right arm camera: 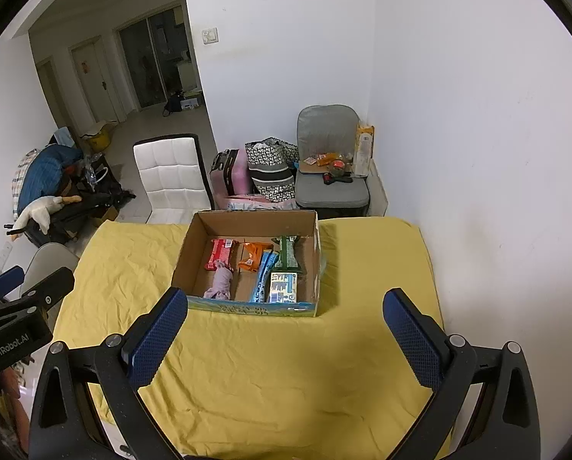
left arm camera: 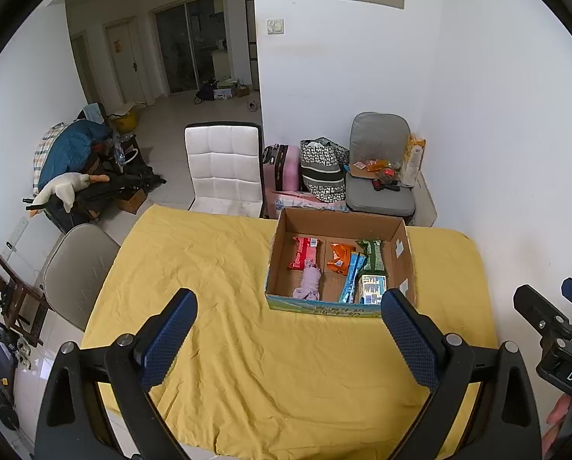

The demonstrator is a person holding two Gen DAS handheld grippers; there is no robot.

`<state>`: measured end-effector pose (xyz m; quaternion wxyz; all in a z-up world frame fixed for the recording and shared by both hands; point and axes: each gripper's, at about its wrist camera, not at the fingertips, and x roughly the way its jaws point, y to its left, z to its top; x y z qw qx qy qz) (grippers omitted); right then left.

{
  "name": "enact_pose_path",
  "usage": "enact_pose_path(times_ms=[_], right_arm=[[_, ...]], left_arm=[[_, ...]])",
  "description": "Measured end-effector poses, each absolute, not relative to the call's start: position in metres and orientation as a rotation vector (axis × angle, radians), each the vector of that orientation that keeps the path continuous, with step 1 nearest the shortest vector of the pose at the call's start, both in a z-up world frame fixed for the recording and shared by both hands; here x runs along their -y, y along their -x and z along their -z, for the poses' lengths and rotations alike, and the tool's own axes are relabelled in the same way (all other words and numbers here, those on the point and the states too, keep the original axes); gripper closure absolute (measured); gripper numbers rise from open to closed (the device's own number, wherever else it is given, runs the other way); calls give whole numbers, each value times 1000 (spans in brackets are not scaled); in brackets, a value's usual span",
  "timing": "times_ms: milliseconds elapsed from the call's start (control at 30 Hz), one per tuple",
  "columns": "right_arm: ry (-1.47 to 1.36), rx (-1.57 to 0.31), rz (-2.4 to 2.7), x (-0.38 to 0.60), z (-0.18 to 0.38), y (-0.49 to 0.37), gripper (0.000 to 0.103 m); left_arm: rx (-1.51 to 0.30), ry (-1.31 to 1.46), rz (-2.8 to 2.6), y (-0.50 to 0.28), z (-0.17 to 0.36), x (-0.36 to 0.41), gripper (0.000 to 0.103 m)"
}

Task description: Organize soft objects

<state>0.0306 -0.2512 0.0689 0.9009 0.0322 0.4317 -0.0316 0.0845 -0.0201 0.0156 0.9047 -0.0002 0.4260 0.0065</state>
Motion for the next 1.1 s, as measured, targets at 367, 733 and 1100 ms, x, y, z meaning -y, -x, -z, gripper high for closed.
enact_pose_path(times_ms=[367,733,1100], right_arm=[[-65,-886,68,252,-72,-31,0],[-63,-882,71,255,-73,-30,0],[-65,-881,75,254,-71,-29,0]], left_arm=[[-862,-14,-8,-82,-22,20,5],[-859,-17,-6,-80,-23,22,5],[-861,-23,1,-80,-26,22,5]])
